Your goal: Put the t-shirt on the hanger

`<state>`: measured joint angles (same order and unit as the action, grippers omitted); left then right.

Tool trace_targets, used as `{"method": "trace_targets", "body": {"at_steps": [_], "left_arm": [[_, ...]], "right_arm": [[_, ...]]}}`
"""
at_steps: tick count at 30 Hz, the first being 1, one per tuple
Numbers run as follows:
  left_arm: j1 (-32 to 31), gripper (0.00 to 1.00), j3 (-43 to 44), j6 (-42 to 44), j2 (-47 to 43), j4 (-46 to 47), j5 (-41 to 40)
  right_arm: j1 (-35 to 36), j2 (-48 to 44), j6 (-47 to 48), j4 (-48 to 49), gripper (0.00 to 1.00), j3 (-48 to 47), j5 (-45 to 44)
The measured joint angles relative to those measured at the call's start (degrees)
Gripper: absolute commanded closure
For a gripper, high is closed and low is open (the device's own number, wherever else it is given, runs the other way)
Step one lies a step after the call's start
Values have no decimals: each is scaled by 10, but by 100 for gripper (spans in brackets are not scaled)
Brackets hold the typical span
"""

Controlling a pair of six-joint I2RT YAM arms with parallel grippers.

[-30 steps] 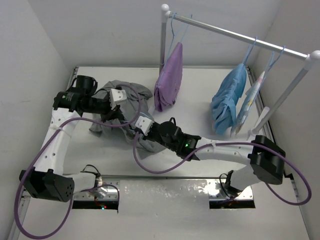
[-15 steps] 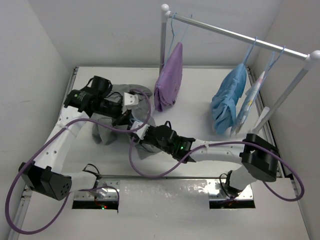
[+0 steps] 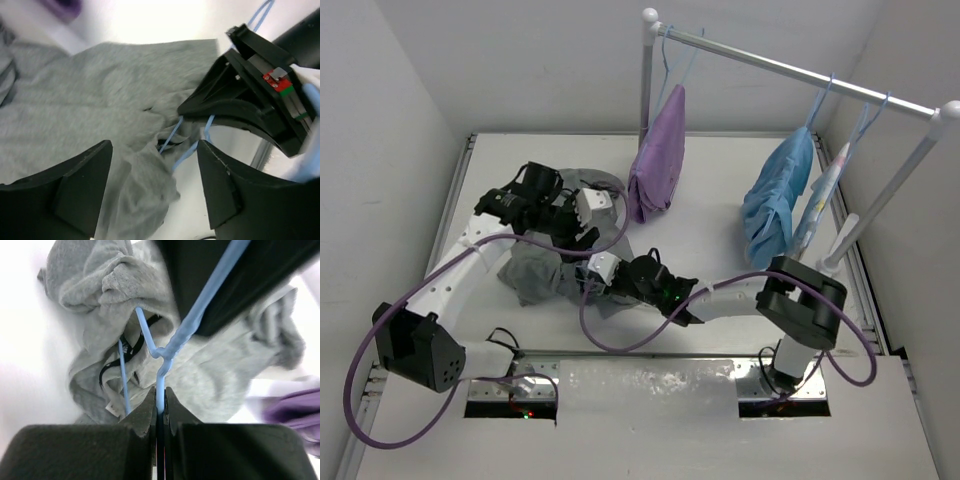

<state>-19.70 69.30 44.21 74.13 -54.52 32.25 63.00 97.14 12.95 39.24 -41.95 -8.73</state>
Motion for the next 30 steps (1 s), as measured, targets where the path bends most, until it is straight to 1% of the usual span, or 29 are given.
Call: {"method": "trace_targets", "body": {"at_steps": [2,4,7,10,11,12,14,15,16,19,20,22,24,28,30], "left_arm": [[13,24,0,-18,1,9,-27],[33,23,0,-37,1,12,-49],[88,24,5,-46,1,4,-72],[141,31,8,-37,-12,1,-103],[149,31,4,-26,-20,0,-107],[151,28,-5,-9,-31,-2,-106],[149,22,-38,22,-51,-2,-98],[148,17,-61,35,-59,7,-95],[147,15,-90,50,-65,15,-92],[146,13,-177,93,-65,59,-81],[146,12,-187,99,-64,66,-78],[146,12,-220,137,-62,96,-54],[146,12,-234,175,-62,125,-28],[146,15,-264,205,-59,213,-14],[147,26,-278,218,-49,254,-10]], "right_arm": [[-11,24,-14,14,100,0,17],[-21,48,-33,24,100,-1,30],[-36,72,-57,35,100,-4,40],[-47,79,-75,50,100,-5,45],[-49,79,-79,53,100,-5,46],[-51,79,-83,55,100,-5,48],[-52,79,-89,56,100,-6,50],[-52,79,-92,57,100,-6,51],[-52,79,-94,57,100,-6,54],[-52,79,-100,57,100,-7,63],[-52,79,-100,56,100,-8,64],[-52,79,-101,56,100,-11,67],[-52,79,-102,56,100,-14,70],[-52,79,-102,51,100,-14,75],[-52,79,-102,41,100,-17,80]]}}
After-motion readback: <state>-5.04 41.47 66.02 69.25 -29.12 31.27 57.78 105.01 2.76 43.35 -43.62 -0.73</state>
